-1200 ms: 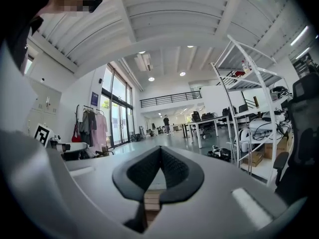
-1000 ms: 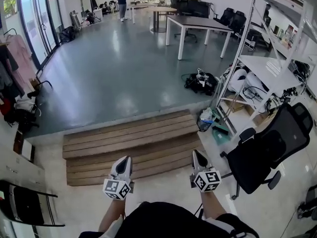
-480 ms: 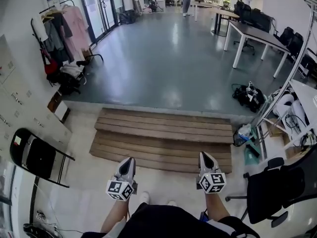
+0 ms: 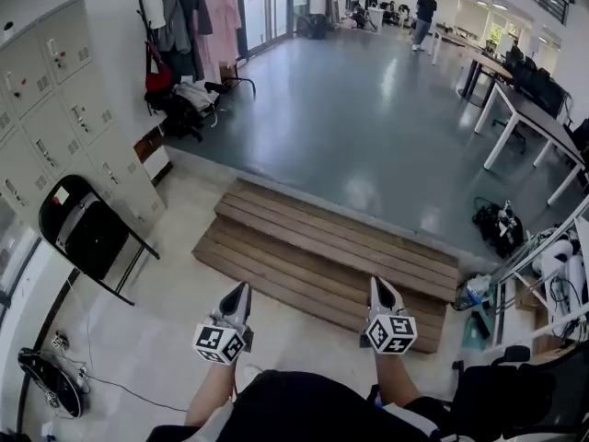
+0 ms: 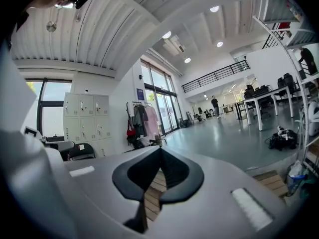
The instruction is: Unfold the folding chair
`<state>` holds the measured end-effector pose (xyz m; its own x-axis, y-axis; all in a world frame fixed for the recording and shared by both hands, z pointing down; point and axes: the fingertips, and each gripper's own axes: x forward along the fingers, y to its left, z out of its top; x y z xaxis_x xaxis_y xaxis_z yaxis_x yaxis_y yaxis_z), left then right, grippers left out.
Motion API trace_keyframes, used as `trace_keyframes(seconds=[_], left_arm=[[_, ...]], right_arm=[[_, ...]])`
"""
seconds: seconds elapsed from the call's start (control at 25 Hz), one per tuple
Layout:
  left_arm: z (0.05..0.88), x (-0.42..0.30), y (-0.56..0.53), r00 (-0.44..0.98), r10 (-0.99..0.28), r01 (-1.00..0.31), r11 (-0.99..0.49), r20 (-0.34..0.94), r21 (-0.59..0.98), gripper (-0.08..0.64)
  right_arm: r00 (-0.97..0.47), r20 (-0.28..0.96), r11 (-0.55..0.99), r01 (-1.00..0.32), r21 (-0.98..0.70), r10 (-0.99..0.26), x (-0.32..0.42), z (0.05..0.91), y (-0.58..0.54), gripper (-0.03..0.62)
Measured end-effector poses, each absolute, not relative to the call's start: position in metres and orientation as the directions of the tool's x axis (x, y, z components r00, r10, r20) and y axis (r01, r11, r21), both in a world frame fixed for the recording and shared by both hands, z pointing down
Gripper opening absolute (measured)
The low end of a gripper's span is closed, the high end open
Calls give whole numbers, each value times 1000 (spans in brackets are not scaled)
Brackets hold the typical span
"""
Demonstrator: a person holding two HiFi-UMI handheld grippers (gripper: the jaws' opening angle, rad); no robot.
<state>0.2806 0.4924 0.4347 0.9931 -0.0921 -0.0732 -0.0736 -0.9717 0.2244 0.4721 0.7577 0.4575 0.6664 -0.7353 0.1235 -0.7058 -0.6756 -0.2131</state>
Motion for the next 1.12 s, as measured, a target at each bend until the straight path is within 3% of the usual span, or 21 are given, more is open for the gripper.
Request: trace_keyframes(seconds=[0.32, 1.12], left_arm=[[432, 210, 392, 961, -263, -234, -940, -90, 249, 0], [439, 19, 236, 778, -621, -589, -774, -95, 234, 0]], right_arm=[[503, 106, -514, -837, -187, -858, 439, 439, 624, 3], [102, 119, -124, -973, -196, -988, 302, 441, 353, 3]])
